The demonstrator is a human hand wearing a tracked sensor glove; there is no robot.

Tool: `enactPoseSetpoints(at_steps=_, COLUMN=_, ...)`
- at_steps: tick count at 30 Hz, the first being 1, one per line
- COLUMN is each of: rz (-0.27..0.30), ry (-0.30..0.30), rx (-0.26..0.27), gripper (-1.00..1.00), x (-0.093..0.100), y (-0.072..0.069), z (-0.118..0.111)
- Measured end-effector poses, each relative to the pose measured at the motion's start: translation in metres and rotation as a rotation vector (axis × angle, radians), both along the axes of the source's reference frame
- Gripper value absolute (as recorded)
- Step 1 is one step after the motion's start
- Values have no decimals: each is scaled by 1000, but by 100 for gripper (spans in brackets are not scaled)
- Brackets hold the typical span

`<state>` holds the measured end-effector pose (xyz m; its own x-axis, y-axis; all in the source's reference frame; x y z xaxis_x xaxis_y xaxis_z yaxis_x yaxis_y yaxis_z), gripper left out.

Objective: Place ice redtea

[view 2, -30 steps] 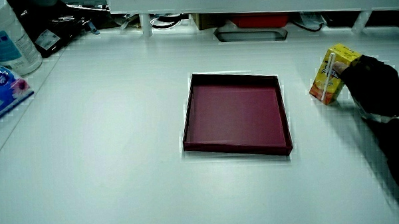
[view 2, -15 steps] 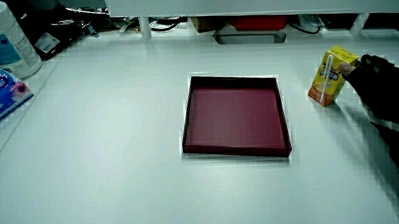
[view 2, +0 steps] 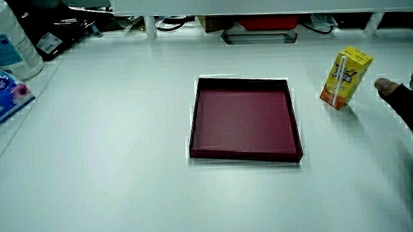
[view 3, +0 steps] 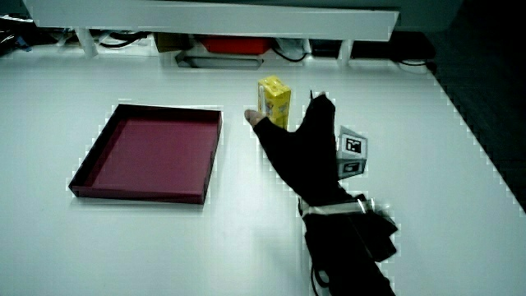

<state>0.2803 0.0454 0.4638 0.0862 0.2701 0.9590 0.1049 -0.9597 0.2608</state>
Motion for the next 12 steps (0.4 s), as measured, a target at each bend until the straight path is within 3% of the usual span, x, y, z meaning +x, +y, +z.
enactPoseSetpoints(at_steps=4, rz=-49, ry=52, rx=17, gripper=-100, x=-4, y=13, z=-19)
enactPoseSetpoints(at_steps=12, rz=-119, ry=94, rx=38, gripper=-100, x=-5, y=29, z=-23)
